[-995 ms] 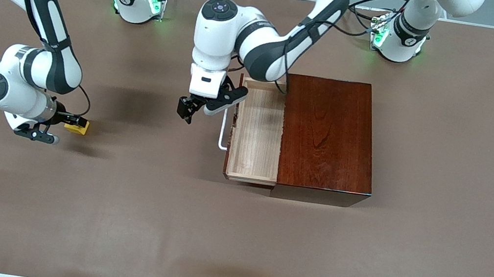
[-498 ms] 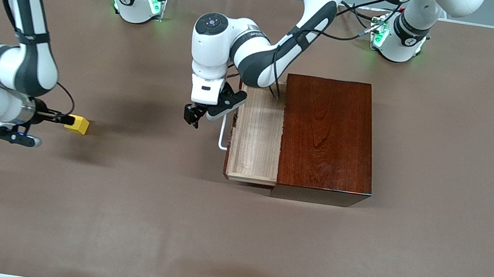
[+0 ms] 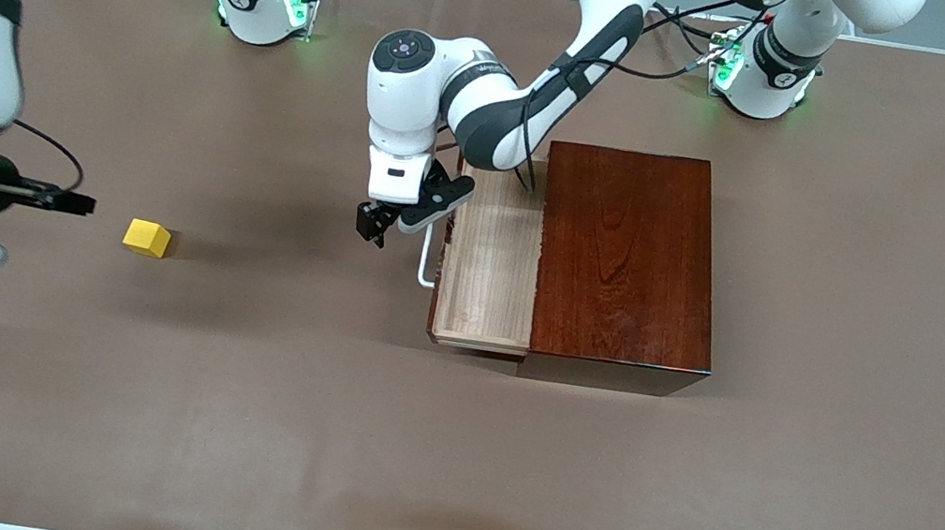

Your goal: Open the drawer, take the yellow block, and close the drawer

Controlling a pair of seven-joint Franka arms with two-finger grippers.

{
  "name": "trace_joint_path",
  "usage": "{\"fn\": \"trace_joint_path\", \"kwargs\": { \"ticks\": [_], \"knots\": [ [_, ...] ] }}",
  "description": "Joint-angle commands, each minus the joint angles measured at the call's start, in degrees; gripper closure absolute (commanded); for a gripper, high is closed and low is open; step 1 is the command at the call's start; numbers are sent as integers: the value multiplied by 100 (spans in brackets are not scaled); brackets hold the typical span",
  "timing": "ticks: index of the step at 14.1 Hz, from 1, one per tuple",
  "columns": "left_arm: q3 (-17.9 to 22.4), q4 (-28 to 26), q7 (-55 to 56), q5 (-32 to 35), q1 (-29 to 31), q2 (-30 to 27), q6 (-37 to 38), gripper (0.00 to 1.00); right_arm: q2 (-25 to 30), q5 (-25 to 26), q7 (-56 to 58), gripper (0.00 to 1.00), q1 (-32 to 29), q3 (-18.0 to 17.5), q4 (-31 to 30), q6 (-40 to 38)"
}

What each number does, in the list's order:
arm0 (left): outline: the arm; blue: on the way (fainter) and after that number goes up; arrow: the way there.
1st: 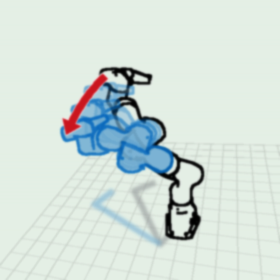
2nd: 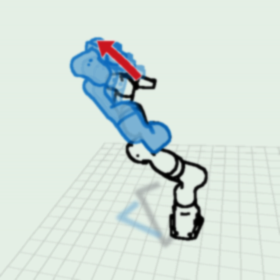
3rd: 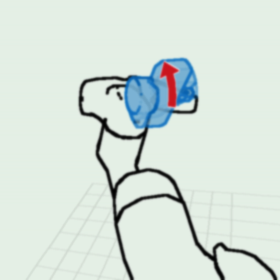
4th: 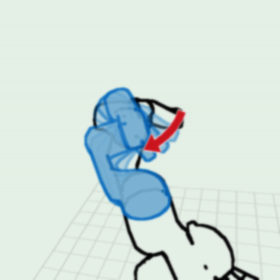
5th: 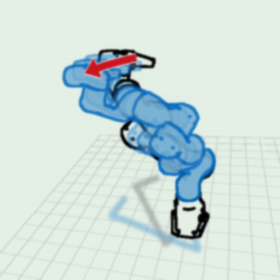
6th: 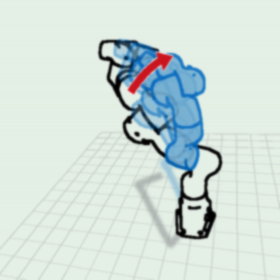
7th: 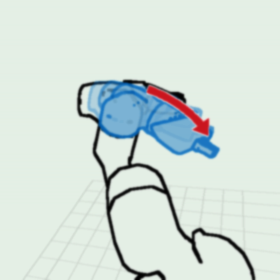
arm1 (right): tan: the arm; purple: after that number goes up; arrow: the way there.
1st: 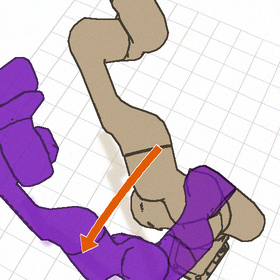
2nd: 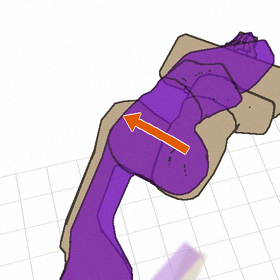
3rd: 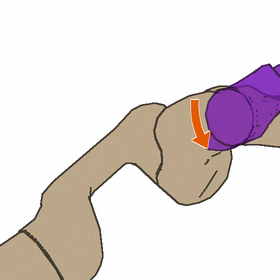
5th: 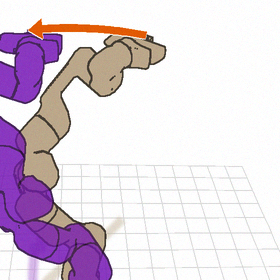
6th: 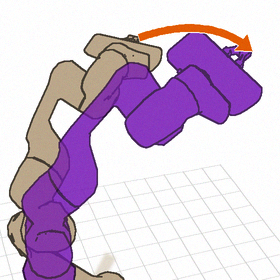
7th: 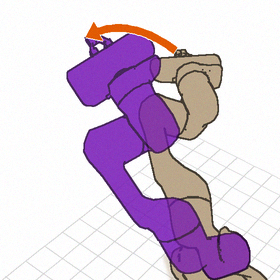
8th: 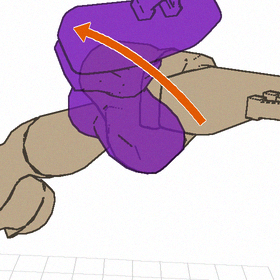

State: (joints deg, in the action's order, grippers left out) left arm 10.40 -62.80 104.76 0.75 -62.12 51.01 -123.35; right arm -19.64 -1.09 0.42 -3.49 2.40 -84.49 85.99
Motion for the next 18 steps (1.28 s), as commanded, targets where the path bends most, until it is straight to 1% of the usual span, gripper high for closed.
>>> {"fn": "trace_joint_path", "kwargs": {
  "ticks": [1,3,4,6,8,10,11,12,13,14,17,18],
  "knots": [
    [59,75,-8,75,86,14,374,0,-5,-163,81,0,50,-38,634,-608],
    [59,75,-8,49,95,14,391,0,57,-155,72,0,85,-47,1091,-767],
    [59,67,-8,66,95,5,391,0,57,-128,81,0,128,-29,1310,-1011],
    [59,67,-16,75,104,-12,548,0,48,-137,81,0,173,-55,1767,-1285],
    [59,67,-25,83,200,-12,672,0,74,-41,72,0,313,-3,2189,-1548],
    [59,67,-34,83,270,-12,865,0,205,161,46,0,401,-11,2349,-1769],
    [59,67,-52,92,314,-21,953,0,467,162,46,0,410,-29,2297,-1778],
    [59,67,-60,92,358,-30,1023,0,644,127,37,0,410,-29,2184,-1813],
    [50,67,-60,110,428,-30,1076,0,837,127,37,0,428,-29,1878,-1787],
    [50,67,-69,101,464,-30,1103,0,1152,92,37,0,436,-29,1431,-1613],
    [59,67,-174,110,534,-30,1340,0,2172,83,37,0,437,-29,-133,-674],
    [50,67,-227,110,595,-39,1419,0,2445,83,37,0,445,-29,-521,-488]
  ]
}}
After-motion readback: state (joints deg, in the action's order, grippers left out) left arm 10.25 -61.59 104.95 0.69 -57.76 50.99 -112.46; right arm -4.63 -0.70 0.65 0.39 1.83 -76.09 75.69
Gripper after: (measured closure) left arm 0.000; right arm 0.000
